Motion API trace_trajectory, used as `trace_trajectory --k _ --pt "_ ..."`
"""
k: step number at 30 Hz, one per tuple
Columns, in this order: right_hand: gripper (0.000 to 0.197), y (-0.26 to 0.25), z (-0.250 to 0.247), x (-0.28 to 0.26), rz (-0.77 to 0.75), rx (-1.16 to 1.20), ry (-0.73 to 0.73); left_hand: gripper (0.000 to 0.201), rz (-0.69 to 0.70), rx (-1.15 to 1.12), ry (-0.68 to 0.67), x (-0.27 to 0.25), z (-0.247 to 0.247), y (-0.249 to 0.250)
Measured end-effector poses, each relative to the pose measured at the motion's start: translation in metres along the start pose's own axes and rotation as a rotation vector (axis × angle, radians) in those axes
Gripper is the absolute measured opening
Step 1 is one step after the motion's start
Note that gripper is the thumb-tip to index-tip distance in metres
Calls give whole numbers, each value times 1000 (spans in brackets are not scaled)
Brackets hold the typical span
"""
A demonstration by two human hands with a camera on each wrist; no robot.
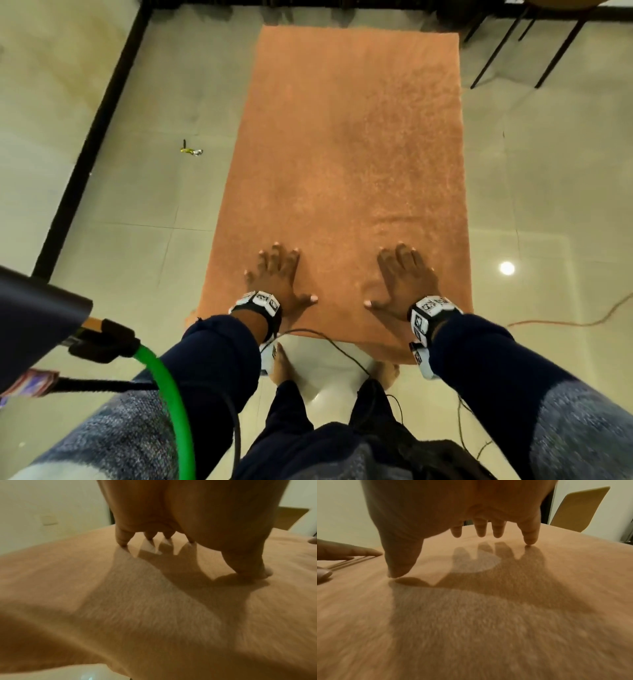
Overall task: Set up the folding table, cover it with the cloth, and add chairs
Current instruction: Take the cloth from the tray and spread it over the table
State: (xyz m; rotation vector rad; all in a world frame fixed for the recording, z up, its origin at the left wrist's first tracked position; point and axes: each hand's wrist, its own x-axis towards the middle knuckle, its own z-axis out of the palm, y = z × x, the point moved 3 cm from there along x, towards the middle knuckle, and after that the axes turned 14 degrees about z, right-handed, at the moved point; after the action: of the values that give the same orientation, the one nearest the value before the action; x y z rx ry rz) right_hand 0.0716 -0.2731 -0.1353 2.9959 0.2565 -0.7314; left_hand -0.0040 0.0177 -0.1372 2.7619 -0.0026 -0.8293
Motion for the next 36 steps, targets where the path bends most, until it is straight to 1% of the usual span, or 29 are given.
trace_trajectory --k 1,2,4,6,8,10,13,15,17,19,20,22,25,26,28,30,33,36 --pt "131 5 11 -10 9 -25 -22 125 4 -3 -30 -8 11 2" --pt "132 4 11 -16 10 -47 -31 124 3 15 -24 -20 10 -2" --pt "131 14 22 -26 75 -38 -86 122 12 15 -52 -30 21 -3" --pt "131 14 17 -36 101 -23 -63 121 -26 -13 -19 -43 21 -9" --pt "136 14 15 -39 115 -9 -79 119 -73 -73 -15 -50 18 -15" --pt "142 14 16 -37 114 -55 -100 117 -72 -91 -22 -52 15 -19" --pt "142 16 18 -36 101 -69 -102 118 -71 -100 -35 -54 12 -29" --pt "142 20 16 -38 103 -40 -73 121 -145 -129 -18 -61 10 -43" --pt "141 26 17 -44 118 -23 -26 123 -268 -163 13 -71 11 -63" --pt "141 36 20 -50 156 -13 -20 122 -360 -191 62 -81 14 -80" --pt "141 40 22 -53 168 -10 -33 121 -376 -205 79 -85 15 -86" --pt "140 43 24 -55 183 -6 -49 120 -368 -211 79 -90 17 -93" --pt "140 42 26 -55 196 3 -58 118 -367 -173 72 -91 17 -90" --pt "141 42 25 -54 207 4 -64 117 -347 -140 79 -90 16 -86" --pt "143 42 24 -53 220 -9 -60 114 -265 -72 75 -84 17 -81" --pt "145 44 25 -51 213 -22 -59 110 -202 -52 15 -79 19 -80" --pt "148 52 31 -47 182 -33 -62 108 -202 -73 -64 -78 20 -82" --pt "148 57 31 -43 170 -27 -68 111 -203 -81 -36 -77 18 -78"
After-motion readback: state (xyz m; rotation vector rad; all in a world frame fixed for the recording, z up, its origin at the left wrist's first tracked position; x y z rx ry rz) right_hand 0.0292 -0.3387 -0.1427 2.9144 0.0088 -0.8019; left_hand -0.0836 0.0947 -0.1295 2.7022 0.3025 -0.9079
